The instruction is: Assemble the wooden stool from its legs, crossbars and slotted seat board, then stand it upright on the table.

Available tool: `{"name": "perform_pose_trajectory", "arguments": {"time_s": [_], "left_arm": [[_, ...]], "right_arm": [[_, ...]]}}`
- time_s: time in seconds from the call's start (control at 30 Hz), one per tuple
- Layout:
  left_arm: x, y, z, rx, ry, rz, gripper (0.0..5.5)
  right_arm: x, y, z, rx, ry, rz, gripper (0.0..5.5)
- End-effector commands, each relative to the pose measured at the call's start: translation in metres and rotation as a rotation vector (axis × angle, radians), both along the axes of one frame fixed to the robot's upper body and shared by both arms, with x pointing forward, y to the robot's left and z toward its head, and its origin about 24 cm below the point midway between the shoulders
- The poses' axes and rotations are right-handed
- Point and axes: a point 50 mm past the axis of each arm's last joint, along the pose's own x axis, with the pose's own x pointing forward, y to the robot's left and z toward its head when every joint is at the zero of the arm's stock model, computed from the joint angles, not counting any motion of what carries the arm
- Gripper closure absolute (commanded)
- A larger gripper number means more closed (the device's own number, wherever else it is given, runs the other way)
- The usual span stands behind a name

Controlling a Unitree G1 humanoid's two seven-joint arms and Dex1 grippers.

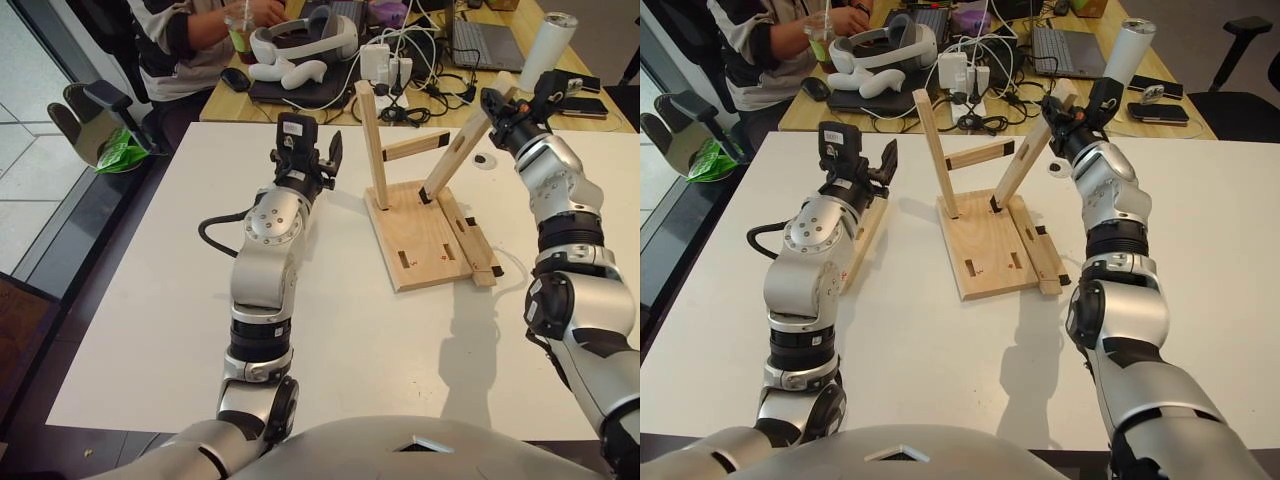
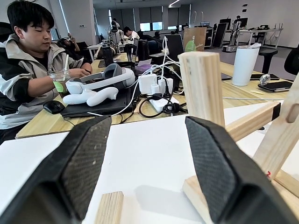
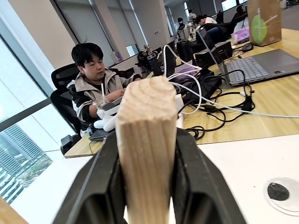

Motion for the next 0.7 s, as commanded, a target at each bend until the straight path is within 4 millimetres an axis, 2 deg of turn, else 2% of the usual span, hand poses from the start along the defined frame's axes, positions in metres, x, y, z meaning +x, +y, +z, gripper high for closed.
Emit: {"name": "perform_pose_trajectory", "arguments": {"time_s": [0.03,0.17,0.37,0.57,0.7], "left_arm": [[0.006,-0.005,0.008,-0.028,-0.035,0.009,2.58],[0.01,-0.008,0.011,-0.061,-0.06,0.034,2.58],[0.008,-0.004,0.009,-0.084,-0.073,0.075,2.58],[0.004,0.004,0.012,-0.111,-0.102,0.114,2.58],[-0.003,0.017,0.018,-0.146,-0.149,0.164,2.58]], "right_arm": [[-0.001,0.019,-0.014,-0.002,0.075,0.136,4.51],[0.003,0.026,0.0,-0.043,0.044,0.228,4.51],[0.006,0.034,0.013,-0.107,-0.003,0.273,4.51],[0.008,0.041,0.012,-0.123,0.001,0.239,4.51],[0.009,0.052,0.009,-0.175,0.061,0.176,4.51]]}}
